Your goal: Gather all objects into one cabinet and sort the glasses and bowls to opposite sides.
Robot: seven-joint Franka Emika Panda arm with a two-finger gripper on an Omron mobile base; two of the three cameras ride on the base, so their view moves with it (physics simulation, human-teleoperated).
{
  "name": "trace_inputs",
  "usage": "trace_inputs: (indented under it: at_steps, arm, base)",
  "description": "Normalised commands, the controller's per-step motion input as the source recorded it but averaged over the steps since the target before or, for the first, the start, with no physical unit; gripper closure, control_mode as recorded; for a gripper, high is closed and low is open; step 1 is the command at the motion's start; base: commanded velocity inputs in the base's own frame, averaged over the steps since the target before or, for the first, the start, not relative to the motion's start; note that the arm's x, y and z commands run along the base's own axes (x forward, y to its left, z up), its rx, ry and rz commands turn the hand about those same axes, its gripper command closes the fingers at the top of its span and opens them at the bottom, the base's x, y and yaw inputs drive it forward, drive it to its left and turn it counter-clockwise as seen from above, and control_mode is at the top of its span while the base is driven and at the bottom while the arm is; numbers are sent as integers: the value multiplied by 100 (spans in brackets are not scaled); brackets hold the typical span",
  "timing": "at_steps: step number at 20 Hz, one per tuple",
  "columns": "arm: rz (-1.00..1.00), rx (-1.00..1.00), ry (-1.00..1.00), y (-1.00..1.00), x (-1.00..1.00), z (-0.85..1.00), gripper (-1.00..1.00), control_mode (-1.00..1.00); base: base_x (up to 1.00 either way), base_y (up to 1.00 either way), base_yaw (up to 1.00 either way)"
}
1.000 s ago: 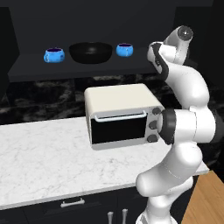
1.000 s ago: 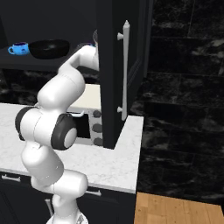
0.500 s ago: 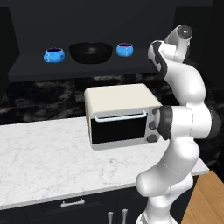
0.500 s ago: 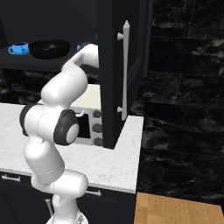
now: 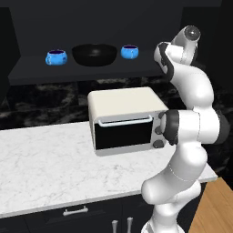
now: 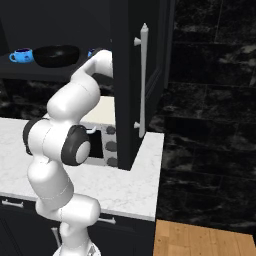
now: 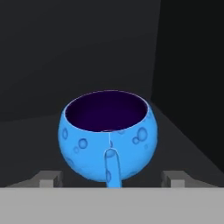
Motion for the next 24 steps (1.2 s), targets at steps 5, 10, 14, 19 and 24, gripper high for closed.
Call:
trace_inputs:
  at_steps: [5,10,14,19,24]
  arm:
    - [0,0,0,35,-19,0,-100,-100]
    - [2,-1,0,59,-38,0,-100,-100]
    - [6,0,0,65,-42,0,-100,-100]
    - [8,0,3,60,-31,1,-100,-100]
    - [9,0,7,46,-24,0,-100,-100]
  base:
    - [0,0,0]
    - [0,0,0]
    - [0,0,0]
    - [0,0,0]
    - [0,0,0]
